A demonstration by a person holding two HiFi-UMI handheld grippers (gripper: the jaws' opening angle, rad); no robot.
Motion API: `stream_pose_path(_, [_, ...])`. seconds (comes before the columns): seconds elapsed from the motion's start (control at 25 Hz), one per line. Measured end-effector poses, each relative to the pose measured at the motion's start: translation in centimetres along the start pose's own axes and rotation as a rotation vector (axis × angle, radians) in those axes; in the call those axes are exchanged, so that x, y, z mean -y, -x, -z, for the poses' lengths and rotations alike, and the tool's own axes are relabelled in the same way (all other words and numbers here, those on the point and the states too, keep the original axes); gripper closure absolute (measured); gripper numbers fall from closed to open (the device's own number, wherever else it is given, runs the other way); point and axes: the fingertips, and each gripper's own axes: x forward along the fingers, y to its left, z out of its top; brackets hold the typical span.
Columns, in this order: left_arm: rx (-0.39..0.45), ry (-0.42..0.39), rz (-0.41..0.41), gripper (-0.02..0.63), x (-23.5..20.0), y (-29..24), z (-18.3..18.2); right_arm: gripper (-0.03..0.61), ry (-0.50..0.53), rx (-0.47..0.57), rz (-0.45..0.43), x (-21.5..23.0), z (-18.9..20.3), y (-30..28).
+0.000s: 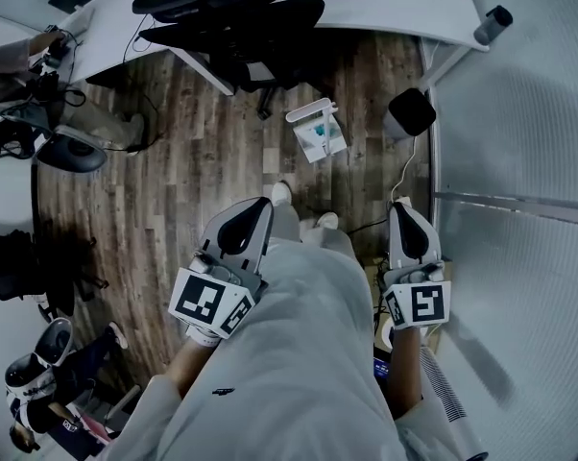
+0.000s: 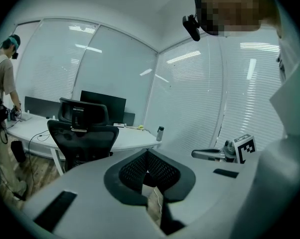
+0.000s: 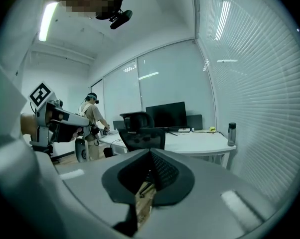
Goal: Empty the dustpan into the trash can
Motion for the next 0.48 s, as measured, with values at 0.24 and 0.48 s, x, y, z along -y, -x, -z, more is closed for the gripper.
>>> stream_pose_path(0.24, [-0.004, -0.016, -0.005, 0.607, 0.7, 0.6, 0.5, 0.569, -0.037, 0.005, 0.004, 0.1, 1.2, 0.7])
stream_pose_path(0.48, [-0.014, 0.016, -0.018, 0.607, -1.2, -0.6, 0.4, 0.569, -0.053, -0.014, -0.021, -0.4, 1.2, -1.3])
